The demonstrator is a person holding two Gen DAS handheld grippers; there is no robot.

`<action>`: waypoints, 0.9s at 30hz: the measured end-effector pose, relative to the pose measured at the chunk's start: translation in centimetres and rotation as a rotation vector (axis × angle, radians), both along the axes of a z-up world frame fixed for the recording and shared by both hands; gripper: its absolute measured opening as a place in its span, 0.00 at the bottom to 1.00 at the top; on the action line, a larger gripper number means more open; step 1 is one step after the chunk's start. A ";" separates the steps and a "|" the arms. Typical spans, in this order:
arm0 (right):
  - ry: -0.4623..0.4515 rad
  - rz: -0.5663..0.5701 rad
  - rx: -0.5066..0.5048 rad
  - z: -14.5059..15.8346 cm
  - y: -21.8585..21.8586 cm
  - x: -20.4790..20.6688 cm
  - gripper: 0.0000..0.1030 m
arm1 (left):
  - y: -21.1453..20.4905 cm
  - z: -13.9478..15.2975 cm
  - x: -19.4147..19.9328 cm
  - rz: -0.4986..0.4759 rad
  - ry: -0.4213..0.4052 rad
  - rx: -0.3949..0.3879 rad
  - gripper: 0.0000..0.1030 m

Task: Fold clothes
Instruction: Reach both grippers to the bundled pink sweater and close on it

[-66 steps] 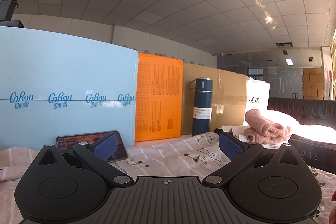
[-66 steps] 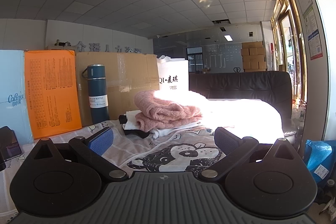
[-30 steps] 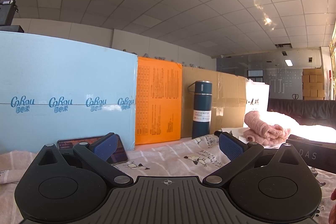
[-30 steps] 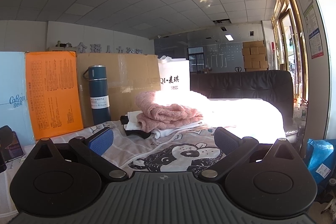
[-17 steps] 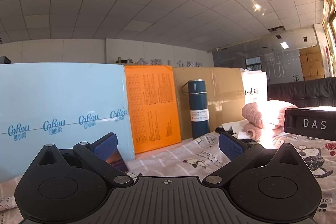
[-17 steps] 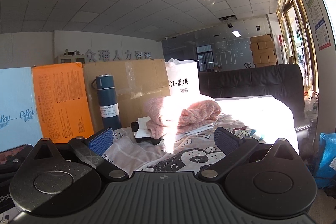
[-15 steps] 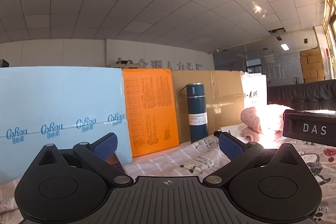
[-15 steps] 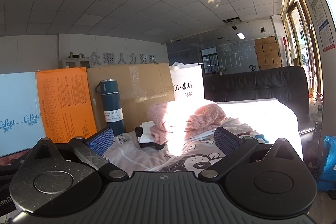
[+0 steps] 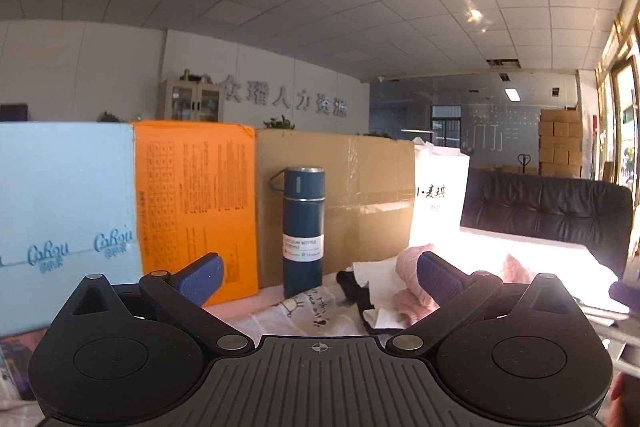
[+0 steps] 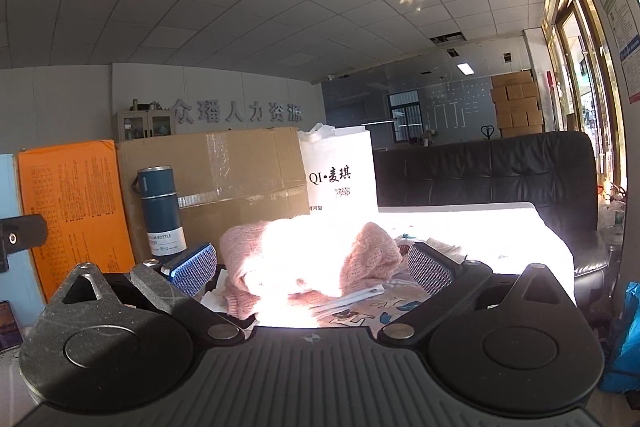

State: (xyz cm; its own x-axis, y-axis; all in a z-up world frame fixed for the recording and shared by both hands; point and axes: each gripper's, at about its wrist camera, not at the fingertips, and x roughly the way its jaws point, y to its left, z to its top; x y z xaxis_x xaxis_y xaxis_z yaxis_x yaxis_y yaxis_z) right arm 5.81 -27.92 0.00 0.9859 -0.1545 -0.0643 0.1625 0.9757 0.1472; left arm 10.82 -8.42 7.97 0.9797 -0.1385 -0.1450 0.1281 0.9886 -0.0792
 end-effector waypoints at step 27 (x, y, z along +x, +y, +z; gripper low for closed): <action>0.007 -0.093 0.450 -4.5 -8.3 14.4 0.19 | -7.5 -8.7 10.6 -0.199 0.191 -0.254 0.67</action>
State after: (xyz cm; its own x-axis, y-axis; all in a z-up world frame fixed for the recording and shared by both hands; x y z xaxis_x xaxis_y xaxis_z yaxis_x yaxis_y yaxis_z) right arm 20.25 -36.21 -4.45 0.9685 -0.1976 -0.1515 0.2487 0.7960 0.5519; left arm 21.38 -15.87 -0.73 0.8887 -0.3782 -0.2592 0.2745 0.8918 -0.3597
